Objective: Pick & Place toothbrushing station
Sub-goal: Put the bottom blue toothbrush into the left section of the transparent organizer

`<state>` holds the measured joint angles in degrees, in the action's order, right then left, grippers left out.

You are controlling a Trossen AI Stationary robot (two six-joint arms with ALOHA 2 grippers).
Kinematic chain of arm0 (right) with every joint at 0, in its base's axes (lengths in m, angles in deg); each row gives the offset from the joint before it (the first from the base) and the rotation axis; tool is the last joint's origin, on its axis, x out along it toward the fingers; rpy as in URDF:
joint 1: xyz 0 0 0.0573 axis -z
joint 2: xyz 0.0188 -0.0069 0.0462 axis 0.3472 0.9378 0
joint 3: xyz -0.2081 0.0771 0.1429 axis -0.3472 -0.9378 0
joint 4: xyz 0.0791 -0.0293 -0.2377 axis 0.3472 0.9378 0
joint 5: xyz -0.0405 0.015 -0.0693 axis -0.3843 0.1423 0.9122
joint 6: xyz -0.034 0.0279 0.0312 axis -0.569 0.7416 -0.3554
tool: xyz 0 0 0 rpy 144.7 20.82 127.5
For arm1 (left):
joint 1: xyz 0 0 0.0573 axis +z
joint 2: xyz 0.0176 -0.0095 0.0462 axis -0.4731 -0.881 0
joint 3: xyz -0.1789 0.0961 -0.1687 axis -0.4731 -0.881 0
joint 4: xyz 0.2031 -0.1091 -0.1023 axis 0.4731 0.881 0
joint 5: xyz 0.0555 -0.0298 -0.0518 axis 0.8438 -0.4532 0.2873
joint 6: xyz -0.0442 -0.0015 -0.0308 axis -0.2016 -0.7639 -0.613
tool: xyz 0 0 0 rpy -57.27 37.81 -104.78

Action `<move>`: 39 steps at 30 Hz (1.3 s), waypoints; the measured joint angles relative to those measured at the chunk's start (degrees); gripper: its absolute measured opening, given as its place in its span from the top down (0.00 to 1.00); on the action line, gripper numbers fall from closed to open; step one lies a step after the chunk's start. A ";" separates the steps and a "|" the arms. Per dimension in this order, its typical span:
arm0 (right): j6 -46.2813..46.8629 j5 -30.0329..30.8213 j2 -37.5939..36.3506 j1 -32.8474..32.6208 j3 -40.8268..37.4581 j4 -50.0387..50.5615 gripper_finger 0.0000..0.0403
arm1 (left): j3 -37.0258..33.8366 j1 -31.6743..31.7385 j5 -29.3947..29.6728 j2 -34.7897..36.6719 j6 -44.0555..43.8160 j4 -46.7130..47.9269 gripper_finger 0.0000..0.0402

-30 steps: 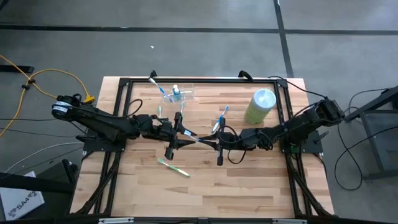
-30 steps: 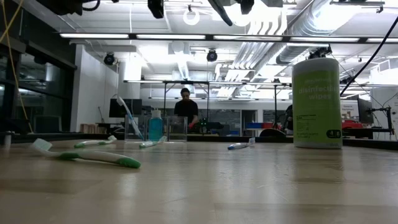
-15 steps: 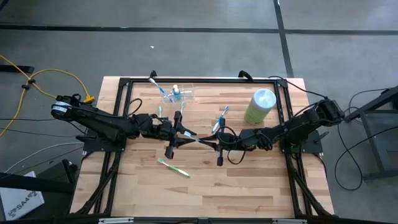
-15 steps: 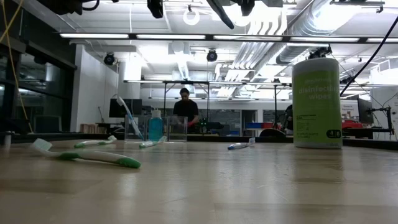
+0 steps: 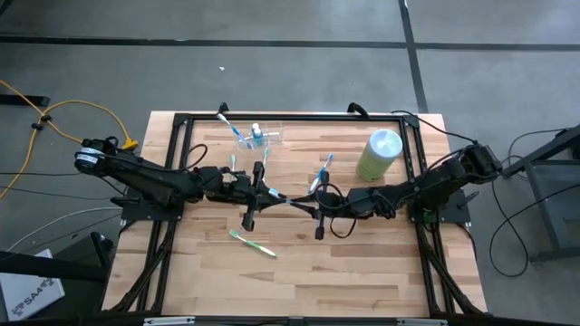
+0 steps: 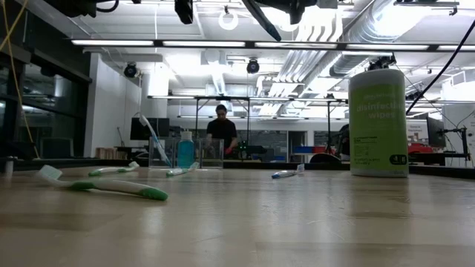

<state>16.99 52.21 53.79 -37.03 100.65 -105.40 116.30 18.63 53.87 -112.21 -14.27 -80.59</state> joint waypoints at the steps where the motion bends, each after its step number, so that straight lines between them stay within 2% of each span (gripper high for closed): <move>1: -0.06 -0.04 0.01 -0.02 0.00 0.01 0.90 | 0.00 0.00 -0.01 0.01 -0.02 0.04 0.98; 16: -0.13 -0.13 0.00 -0.04 0.00 -0.18 0.65 | 0.00 0.00 0.43 0.02 -1.01 3.75 0.99; 19: -0.15 0.74 0.01 -0.04 0.00 0.33 0.61 | 0.00 -0.02 4.37 0.43 -0.27 5.84 0.99; 22: -0.17 3.74 -0.01 -0.26 0.00 1.46 0.57 | 0.02 0.00 11.09 2.24 -0.15 9.57 0.99; 28: -0.17 9.45 -0.01 -2.01 0.00 4.23 0.54 | 0.04 0.00 26.01 9.65 0.05 21.78 0.99; 33: 1.18 9.70 -0.01 -3.39 0.00 4.54 0.54 | 0.07 1.51 37.91 16.31 0.31 32.41 0.99; 39: 1.59 9.63 0.00 -4.71 0.00 4.61 0.54 | 0.07 7.53 39.39 22.64 -6.30 43.33 0.99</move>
<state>18.58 61.84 53.79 -41.74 100.65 -100.78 116.37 26.16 93.26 -89.57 -20.57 -37.26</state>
